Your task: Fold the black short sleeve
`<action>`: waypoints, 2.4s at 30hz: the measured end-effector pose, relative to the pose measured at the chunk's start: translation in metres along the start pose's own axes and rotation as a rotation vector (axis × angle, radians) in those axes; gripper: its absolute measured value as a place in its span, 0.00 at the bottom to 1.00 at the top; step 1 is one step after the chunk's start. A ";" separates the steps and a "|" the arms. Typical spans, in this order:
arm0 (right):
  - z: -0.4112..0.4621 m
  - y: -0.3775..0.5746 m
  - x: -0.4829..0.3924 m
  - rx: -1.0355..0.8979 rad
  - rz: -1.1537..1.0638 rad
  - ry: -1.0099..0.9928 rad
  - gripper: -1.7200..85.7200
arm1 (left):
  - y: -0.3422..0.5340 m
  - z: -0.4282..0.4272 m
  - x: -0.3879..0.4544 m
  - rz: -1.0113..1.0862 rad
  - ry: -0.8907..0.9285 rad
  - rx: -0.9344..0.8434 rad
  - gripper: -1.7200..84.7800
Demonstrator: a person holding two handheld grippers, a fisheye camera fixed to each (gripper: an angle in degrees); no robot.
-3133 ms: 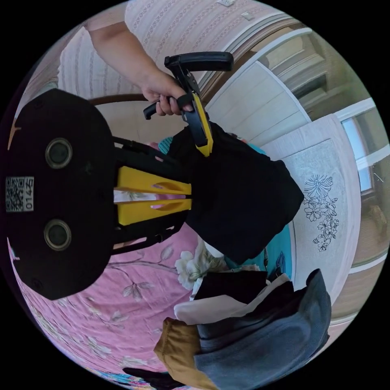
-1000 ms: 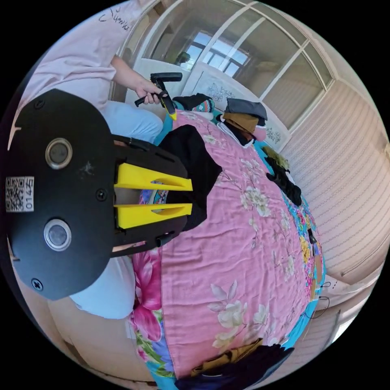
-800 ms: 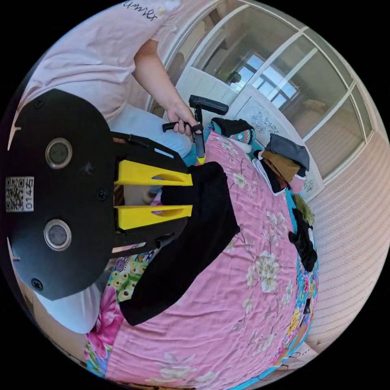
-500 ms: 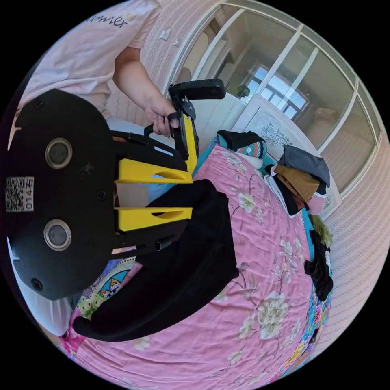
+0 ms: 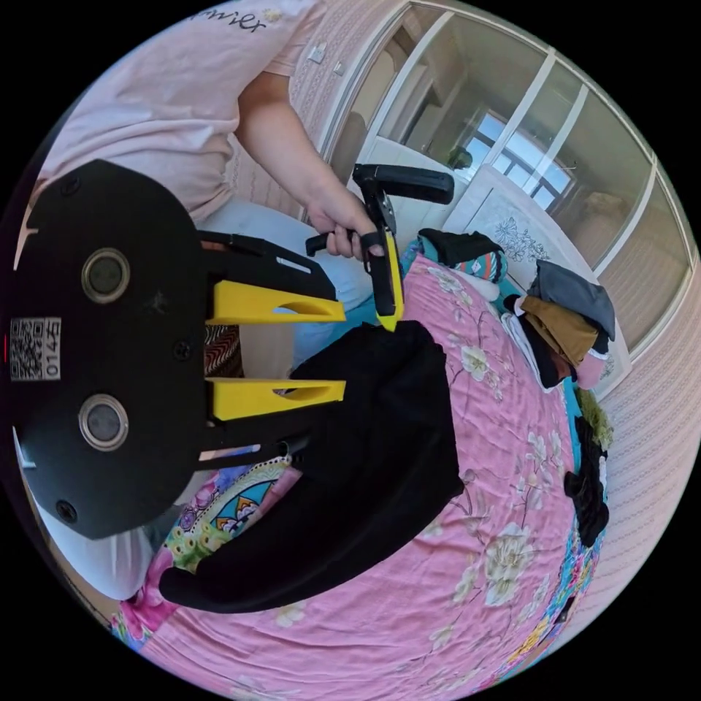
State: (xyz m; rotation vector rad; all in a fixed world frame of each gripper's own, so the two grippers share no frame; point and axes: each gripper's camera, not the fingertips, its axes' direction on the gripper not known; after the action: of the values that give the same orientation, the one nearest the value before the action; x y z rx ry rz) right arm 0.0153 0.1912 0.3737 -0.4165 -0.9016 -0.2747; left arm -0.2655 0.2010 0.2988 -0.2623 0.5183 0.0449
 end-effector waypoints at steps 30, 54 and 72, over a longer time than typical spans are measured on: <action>-0.145 0.071 0.081 0.359 0.217 -0.127 0.02 | -0.010 -0.027 -0.034 -0.058 -0.012 -0.020 0.12; -0.461 0.166 -0.051 1.160 -0.402 -0.302 0.02 | -0.061 -0.342 0.059 0.436 0.506 0.719 0.01; -0.316 -0.148 0.050 0.571 -0.050 0.319 0.02 | -0.285 -0.117 -0.083 0.072 -0.038 0.265 0.01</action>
State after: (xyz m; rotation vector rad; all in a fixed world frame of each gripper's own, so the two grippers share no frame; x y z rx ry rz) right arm 0.2068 -0.0886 0.2751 0.1760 -0.6387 -0.1140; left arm -0.3634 -0.1028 0.3092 0.0164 0.4899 0.0502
